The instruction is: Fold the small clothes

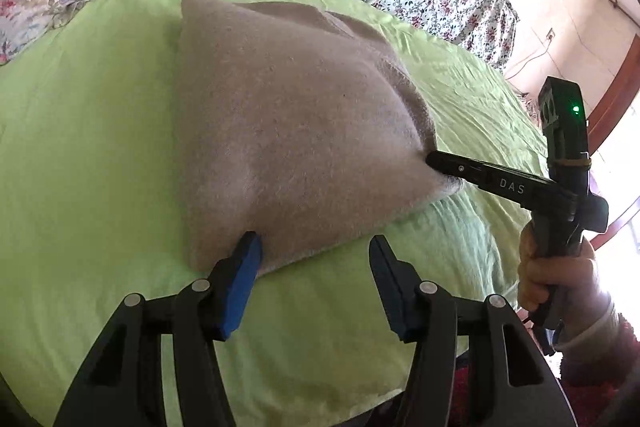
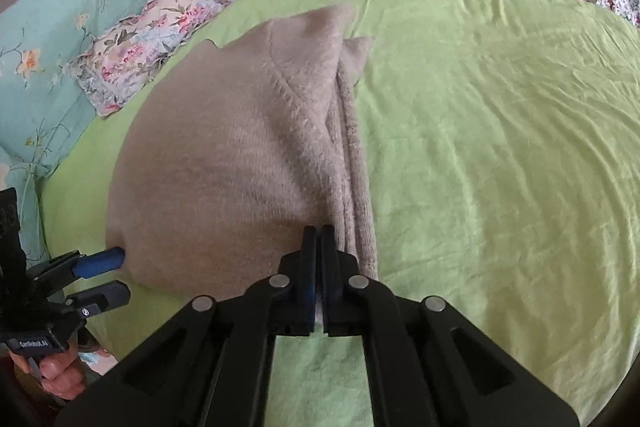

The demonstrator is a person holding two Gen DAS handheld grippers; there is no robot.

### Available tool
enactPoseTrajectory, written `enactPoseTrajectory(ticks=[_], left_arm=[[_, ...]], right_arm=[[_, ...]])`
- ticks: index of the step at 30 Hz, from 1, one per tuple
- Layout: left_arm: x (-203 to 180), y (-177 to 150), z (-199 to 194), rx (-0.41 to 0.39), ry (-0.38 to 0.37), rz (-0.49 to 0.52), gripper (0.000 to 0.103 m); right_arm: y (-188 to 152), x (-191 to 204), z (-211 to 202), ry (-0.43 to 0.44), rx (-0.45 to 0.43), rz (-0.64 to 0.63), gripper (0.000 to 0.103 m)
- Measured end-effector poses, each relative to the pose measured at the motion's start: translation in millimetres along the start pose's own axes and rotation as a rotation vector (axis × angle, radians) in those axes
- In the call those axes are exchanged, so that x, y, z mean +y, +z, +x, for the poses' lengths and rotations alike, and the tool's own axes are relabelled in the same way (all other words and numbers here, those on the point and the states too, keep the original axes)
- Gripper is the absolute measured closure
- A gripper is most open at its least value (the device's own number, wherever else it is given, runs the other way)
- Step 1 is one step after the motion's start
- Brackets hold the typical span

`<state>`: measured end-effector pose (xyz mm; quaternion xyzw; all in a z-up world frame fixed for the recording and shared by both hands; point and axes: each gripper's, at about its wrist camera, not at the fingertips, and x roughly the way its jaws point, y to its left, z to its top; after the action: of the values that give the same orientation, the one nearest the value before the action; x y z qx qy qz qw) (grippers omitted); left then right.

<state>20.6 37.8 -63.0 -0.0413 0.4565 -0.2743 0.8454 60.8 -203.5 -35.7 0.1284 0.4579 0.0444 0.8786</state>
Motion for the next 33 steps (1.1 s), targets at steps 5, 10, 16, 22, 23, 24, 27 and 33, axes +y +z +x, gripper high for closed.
enactPoseTrajectory(ticks=[5, 10, 16, 22, 23, 24, 27, 33], left_arm=[[-0.1, -4.9, -11.4, 0.023, 0.032, -0.02, 0.046], [0.3, -6.3, -31.7, -0.001, 0.131, -0.021, 0.046], [3.7, -6.0, -51.6, -0.035, 0.23, -0.039, 0.039], [2.1, -8.2, -53.5, -0.034, 0.271, -0.039, 0.037], [2.0, -9.8, -54.2, -0.034, 0.272, -0.04, 0.036], [1.8, -10.2, -54.3, -0.033, 0.28, -0.037, 0.035], [-0.2, -9.8, -56.3, -0.04, 0.31, -0.024, 0.026], [-0.6, -9.7, -60.7, -0.047, 0.345, 0.0, 0.019]], right_arm=[[-7.8, 14.5, -11.6, -0.073, 0.029, -0.061, 0.1], [-20.4, 25.4, -24.8, -0.129, 0.048, -0.102, 0.099], [-37.8, 28.5, -43.4, -0.136, 0.049, -0.101, 0.079], [-50.9, 35.7, -56.8, -0.162, 0.038, -0.13, 0.067], [-52.0, 36.7, -58.0, -0.163, 0.038, -0.132, 0.067], [-52.6, 37.7, -59.1, -0.166, 0.038, -0.135, 0.066], [-53.4, 39.2, -62.6, -0.172, 0.038, -0.142, 0.058], [-52.4, 48.2, -70.3, -0.196, 0.025, -0.178, 0.04]])
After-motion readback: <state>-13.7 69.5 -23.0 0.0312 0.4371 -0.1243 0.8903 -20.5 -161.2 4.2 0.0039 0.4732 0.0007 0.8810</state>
